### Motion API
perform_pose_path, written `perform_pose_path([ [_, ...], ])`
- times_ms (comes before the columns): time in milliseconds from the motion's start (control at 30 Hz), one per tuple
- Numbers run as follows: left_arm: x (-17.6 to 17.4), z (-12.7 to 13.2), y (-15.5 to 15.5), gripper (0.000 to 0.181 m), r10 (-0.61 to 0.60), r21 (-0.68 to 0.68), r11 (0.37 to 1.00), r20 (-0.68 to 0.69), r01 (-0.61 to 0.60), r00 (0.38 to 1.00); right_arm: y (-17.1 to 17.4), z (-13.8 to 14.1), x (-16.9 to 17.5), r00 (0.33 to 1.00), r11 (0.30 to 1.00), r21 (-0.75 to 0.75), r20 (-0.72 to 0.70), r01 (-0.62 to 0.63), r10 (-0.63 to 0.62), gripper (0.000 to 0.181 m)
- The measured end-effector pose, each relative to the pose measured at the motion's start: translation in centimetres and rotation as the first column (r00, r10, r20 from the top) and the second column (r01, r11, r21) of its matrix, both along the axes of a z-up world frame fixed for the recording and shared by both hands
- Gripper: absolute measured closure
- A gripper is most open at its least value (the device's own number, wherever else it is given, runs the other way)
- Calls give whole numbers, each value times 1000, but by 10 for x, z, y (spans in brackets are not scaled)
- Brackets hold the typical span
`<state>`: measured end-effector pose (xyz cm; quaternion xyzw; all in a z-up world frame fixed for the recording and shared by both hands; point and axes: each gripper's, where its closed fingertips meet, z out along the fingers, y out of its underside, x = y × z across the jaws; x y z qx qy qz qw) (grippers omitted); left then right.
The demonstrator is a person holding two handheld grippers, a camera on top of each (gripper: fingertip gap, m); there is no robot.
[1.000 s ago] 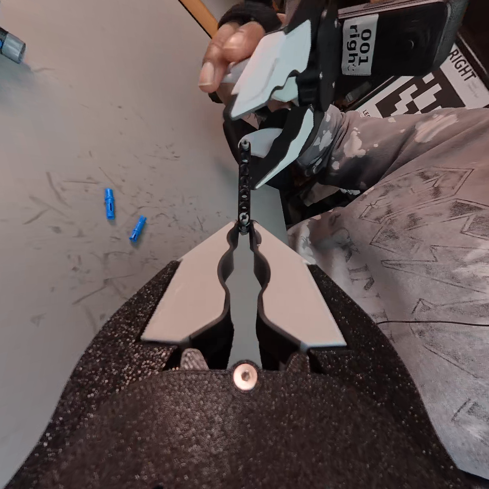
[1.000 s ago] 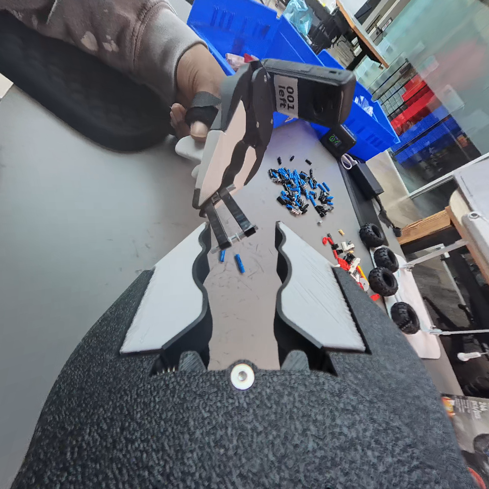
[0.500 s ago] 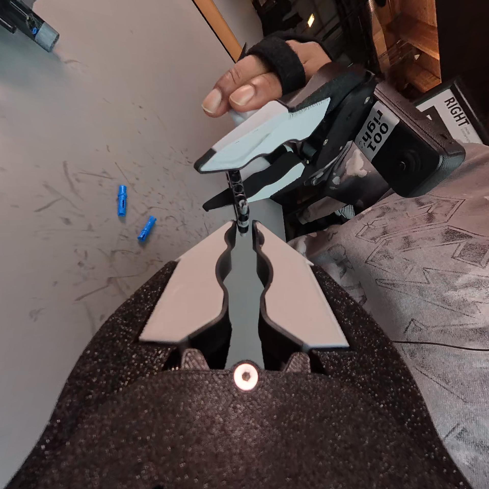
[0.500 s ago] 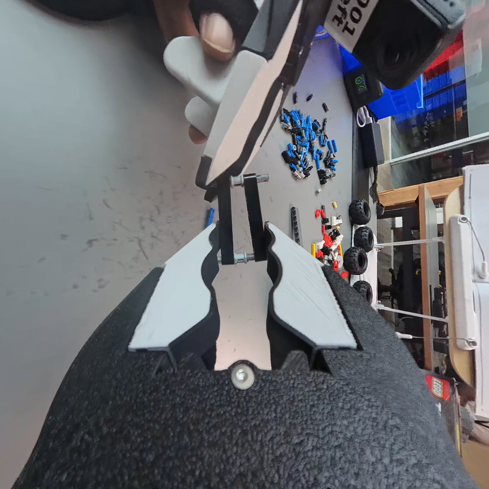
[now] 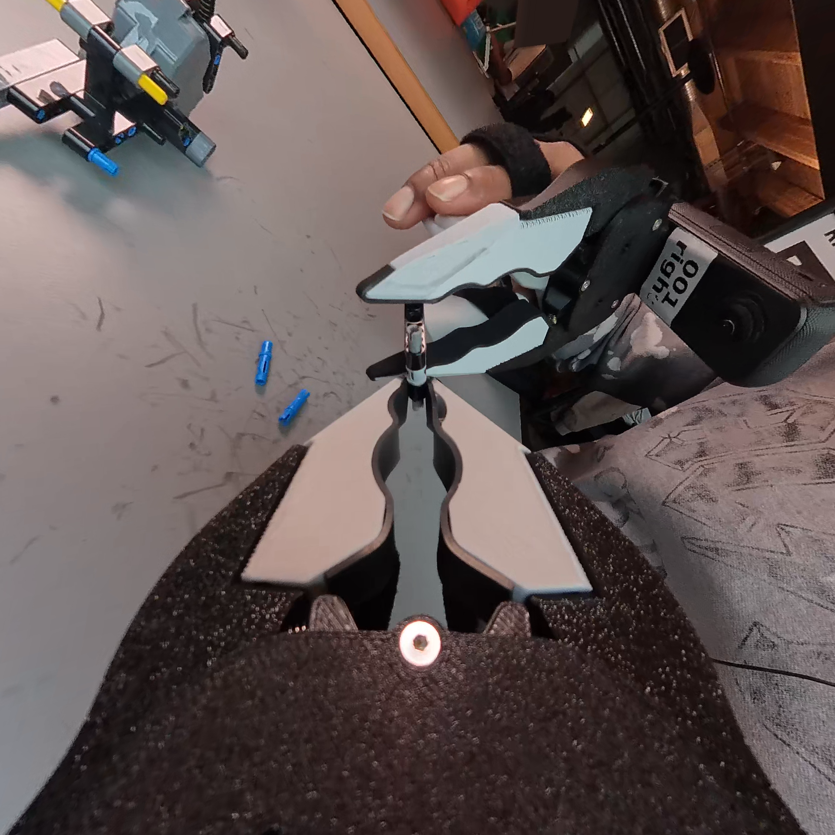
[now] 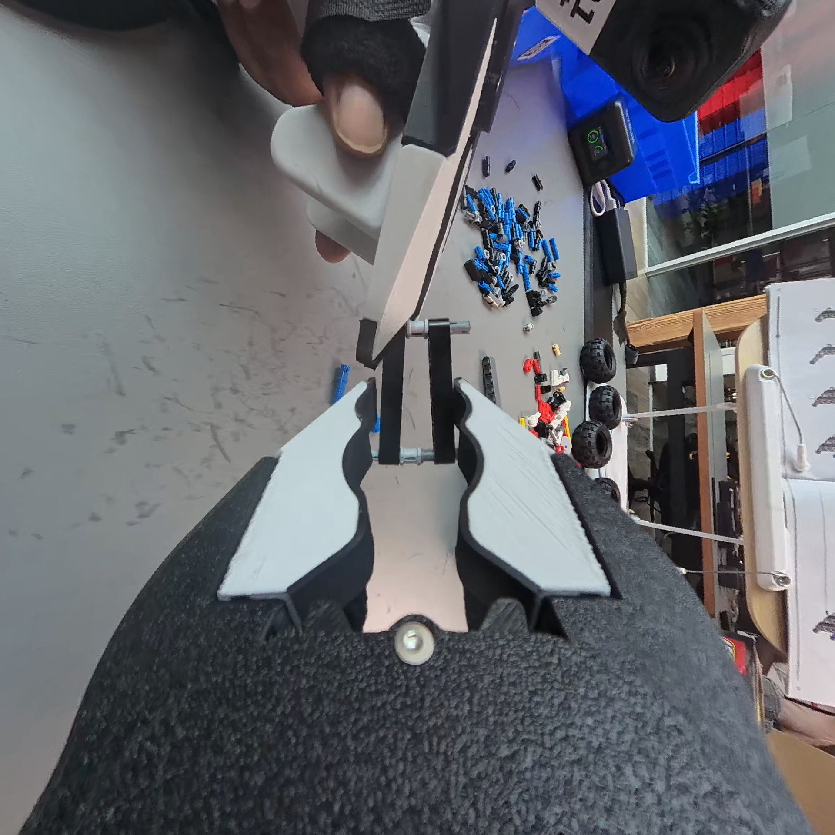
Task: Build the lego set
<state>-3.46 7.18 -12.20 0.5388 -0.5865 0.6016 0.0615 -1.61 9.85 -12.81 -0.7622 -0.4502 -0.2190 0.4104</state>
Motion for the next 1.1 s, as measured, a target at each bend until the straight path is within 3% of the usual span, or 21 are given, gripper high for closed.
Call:
perform_pose_path([
  [833,14,-1,16,175,150,-2,989,14,-150,989,16,-2,8,992,997,33,-99,77,-73,157],
  [1100,18,0,20,175,169,-21,985,17,-169,985,21,5,10,991,988,147,-130,39,-20,155],
])
